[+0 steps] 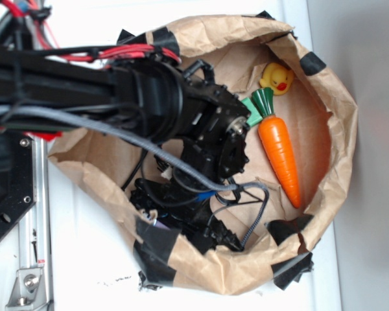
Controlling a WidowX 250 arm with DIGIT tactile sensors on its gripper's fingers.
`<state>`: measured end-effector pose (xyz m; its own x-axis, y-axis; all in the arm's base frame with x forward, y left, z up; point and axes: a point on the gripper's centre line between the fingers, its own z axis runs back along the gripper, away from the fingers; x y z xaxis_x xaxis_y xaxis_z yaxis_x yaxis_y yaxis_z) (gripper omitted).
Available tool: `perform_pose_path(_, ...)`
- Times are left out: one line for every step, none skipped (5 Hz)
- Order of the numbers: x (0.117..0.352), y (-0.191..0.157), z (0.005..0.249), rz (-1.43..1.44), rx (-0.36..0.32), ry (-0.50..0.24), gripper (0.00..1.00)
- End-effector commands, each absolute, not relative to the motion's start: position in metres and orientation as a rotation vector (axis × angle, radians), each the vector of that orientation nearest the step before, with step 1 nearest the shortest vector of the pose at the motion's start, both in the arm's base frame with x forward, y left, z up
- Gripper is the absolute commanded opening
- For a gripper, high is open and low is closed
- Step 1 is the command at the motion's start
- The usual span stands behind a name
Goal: Grab the green ball.
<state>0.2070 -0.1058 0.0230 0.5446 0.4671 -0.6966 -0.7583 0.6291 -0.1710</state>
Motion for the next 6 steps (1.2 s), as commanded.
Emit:
perform_pose_path(0.187,-0.126,0.025,0.555,-0.443,0.664,0.00)
perform_pose_path(0.198,-0.115,0.036,0.474,-0.438,0.592,0.00)
perform_pose_path(0.218,-0.085,0.056,0.425,-0.349,0.380,0.00)
perform_pose_path(0.228,-0.055,0.075,0.428,-0.289,0.212,0.00)
perform_pose_path(0.228,-0.036,0.088,0.465,-0.267,0.138,0.00)
perform_pose_path(0.228,-0.031,0.091,0.486,-0.281,0.114,0.00)
